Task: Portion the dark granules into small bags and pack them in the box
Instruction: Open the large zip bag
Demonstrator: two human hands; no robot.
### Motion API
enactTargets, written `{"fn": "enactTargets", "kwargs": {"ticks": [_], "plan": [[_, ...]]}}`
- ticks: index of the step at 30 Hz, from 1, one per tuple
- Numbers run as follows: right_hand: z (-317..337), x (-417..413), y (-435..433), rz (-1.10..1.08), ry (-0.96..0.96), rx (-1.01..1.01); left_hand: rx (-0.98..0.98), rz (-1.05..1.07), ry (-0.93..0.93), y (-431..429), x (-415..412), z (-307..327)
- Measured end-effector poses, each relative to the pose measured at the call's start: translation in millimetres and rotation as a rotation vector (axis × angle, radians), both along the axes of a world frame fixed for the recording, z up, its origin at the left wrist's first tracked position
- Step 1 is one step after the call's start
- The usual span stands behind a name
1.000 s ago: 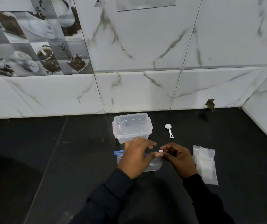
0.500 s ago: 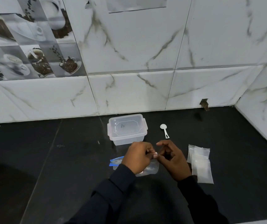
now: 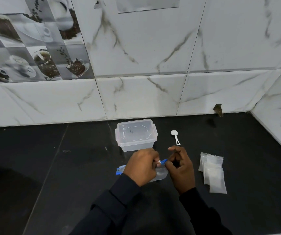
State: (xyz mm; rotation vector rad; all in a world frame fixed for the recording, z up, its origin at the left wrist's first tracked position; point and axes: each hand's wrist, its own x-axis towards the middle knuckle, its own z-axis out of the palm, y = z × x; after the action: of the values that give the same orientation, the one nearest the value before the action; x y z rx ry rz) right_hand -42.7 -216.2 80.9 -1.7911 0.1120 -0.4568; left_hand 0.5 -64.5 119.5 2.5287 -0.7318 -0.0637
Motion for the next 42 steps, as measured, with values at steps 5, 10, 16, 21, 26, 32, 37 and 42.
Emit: {"fn": "enactTargets", "kwargs": {"ticks": [5, 10, 16, 21, 26, 32, 37, 42], "plan": [[0.7, -0.4, 1.6, -0.029, -0.007, -0.003, 0.041, 0.021, -0.063, 15.7, -5.5, -2.3], [1.6, -1.0, -1.9, -0.054, 0.007, 0.004, 0.054, 0.052, -0.115, 35.9, -9.4, -3.8], [2.7, 0.3, -22.1, -0.116, 0.004, 0.023, 0.099, 0.151, -0.168, 79.0, -7.9, -9.7], [-0.3, 0.0, -25.2, -0.055, 0.020, -0.003, 0.059, 0.201, -0.142, 96.2, -7.4, -12.8], [0.9, -1.2, -33.6, 0.172, 0.035, -0.118, -0.231, 0.233, 0.050, 93.7, -11.8, -16.2], [3.5, -3.9, -21.2, 0.394, -0.015, -0.256, -0.387, 0.259, 0.161, 78.3, -18.1, -14.9], [28.4, -3.1, -9.3, 0.315, -0.019, -0.774, -0.340, 0.251, 0.110, 73.6, -16.5, -12.9], [39.1, 7.4, 12.2, 0.331, -0.025, -0.954, -0.309, 0.223, 0.080, 72.9, -17.6, -12.5]]}}
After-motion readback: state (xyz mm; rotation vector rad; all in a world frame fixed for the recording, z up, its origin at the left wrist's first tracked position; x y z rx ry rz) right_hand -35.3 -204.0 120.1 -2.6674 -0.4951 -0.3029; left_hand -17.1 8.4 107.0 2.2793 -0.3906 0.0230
